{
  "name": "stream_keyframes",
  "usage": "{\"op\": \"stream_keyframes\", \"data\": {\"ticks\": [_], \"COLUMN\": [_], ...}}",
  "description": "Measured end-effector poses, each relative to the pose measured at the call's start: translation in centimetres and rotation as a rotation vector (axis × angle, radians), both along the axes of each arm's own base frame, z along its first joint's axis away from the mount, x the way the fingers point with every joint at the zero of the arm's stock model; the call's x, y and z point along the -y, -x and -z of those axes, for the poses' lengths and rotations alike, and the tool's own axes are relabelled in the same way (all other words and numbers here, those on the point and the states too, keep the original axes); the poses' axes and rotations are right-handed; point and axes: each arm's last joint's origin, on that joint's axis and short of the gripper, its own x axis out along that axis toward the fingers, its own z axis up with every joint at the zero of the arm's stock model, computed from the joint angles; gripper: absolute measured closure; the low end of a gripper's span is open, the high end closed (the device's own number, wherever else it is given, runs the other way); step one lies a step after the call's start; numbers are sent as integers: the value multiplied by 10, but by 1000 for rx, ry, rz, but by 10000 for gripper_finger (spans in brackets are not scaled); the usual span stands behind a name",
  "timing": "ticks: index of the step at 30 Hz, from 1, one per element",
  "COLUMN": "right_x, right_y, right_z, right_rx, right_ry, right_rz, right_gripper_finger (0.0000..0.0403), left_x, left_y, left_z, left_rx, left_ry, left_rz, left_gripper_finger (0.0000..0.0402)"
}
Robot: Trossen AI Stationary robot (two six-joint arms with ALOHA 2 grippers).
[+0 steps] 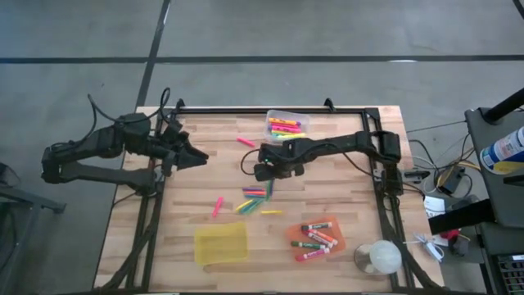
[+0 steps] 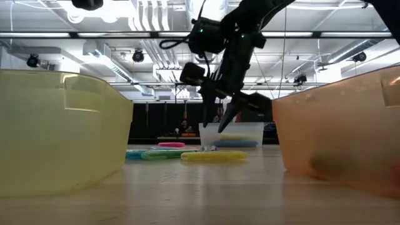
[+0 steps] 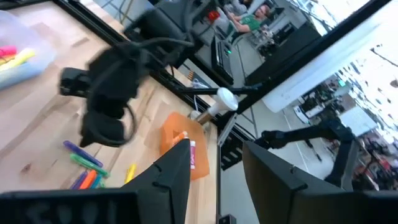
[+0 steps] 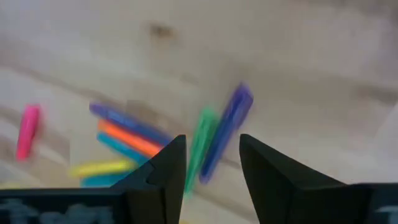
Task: Pick & Place Markers
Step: Put the right purple pen into the yellow bin
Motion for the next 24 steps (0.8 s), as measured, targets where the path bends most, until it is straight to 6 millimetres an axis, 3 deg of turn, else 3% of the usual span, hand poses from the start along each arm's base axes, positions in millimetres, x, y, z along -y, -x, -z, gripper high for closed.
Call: {"op": "stream_keyframes", "data": {"ticks": [7,12,24], "right_x": [14,14,14], "right_y": [-6,-1,-6], "right_z": [11,16,30], "right_rx": [-34,-108,-108], "right_ry": [-29,-41,-42], "right_rz": [-21,-28,-28], "right_gripper_finger": [277,280,282], "left_x": [0,0,1], "left_y": [2,2,3], "left_z": [0,0,-1], "left_rx": [4,5,9], "left_ry": [-23,-24,-23], "left_rz": [12,12,19], "left_gripper_finger": [262,262,262]}}
